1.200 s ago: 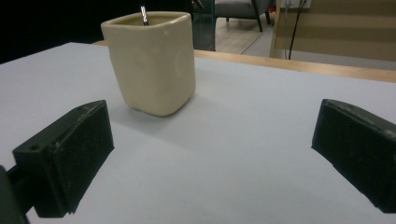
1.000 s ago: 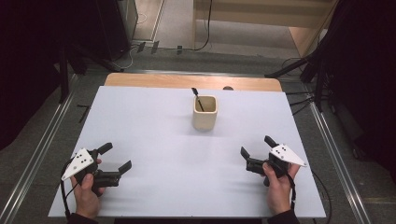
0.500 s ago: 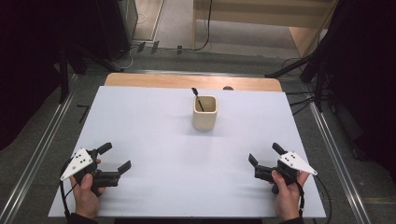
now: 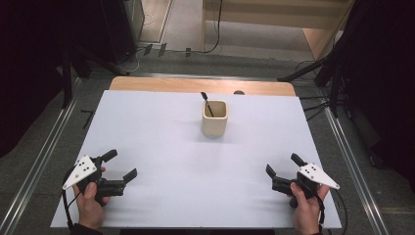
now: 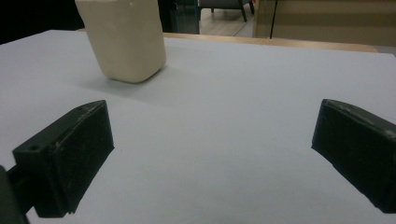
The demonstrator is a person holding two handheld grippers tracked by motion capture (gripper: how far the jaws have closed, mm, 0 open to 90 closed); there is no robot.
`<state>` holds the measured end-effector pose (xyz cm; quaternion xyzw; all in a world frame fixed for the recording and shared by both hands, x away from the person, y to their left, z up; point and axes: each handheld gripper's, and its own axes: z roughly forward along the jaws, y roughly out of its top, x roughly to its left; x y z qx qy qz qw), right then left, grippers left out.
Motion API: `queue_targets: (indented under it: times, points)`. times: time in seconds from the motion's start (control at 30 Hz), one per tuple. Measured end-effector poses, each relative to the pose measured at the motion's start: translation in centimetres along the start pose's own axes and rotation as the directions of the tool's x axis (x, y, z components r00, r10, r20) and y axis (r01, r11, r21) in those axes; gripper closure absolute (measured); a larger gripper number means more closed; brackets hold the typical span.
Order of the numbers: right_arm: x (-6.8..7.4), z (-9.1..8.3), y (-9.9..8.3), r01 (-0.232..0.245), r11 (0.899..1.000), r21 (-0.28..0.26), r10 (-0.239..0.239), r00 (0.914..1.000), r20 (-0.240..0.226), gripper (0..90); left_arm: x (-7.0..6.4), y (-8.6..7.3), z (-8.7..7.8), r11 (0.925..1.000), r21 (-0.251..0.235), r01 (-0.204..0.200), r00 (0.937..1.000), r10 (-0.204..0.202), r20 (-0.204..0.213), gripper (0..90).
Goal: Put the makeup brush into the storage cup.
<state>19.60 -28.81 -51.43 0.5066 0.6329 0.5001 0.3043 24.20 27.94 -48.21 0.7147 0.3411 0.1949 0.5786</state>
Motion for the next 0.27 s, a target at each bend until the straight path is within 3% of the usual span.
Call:
queue_targets:
  times: [0.27]
  points:
    - [0.19,-0.16,0.34,0.03,1.0,0.0,-0.03,0.9995,-0.009,0.0,-0.02,0.02,0.16,1.0,-0.002,0.0,1.0,0.0,0.004,0.0]
